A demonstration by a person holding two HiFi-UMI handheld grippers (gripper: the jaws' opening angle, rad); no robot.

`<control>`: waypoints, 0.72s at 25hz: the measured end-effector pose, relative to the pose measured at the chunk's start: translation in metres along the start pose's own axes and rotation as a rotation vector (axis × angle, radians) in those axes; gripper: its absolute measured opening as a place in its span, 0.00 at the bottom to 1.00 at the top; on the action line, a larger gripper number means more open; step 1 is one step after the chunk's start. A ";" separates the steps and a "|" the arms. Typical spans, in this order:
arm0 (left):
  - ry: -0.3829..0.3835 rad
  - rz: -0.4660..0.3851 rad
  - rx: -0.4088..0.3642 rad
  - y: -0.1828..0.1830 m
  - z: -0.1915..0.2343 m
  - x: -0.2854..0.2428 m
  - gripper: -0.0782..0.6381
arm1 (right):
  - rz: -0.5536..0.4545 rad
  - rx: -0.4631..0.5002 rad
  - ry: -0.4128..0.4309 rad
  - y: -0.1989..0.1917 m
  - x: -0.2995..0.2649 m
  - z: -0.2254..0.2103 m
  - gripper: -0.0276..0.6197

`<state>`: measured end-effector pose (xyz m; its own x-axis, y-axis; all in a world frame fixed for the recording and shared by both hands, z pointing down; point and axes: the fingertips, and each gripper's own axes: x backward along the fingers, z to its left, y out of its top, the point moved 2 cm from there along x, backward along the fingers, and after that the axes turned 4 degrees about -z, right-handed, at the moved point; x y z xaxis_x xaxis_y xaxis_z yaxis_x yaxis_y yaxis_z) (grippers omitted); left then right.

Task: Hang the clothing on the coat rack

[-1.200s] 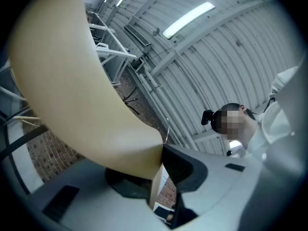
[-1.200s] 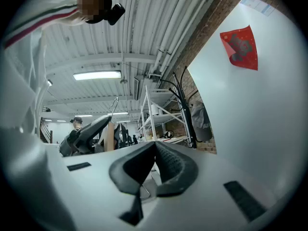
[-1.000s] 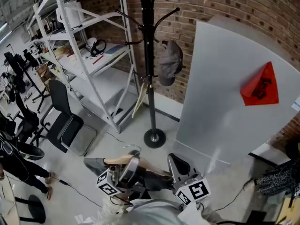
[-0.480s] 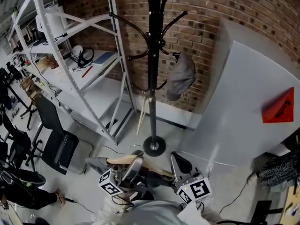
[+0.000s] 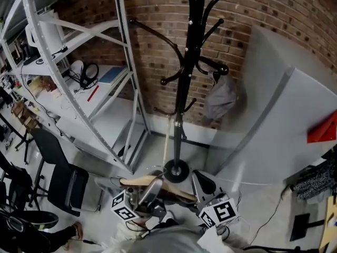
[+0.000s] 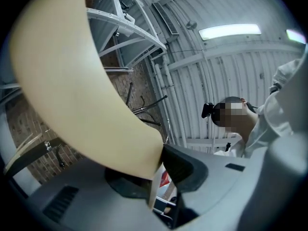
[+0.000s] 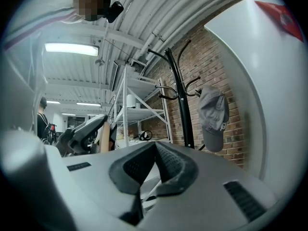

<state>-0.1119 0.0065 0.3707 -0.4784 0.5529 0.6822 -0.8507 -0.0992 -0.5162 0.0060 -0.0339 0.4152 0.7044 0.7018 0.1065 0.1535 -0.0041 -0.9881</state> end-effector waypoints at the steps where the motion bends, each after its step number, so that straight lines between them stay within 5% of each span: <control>1: -0.005 0.008 0.006 0.005 0.005 0.001 0.24 | 0.002 0.005 -0.011 -0.001 -0.005 0.002 0.08; 18: -0.038 -0.005 0.074 0.035 0.064 -0.029 0.24 | -0.021 0.069 -0.102 0.011 -0.053 -0.033 0.08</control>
<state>-0.1419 -0.0664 0.3658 -0.4811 0.5221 0.7043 -0.8660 -0.1581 -0.4743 -0.0064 -0.0948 0.4026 0.6270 0.7699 0.1191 0.1169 0.0582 -0.9914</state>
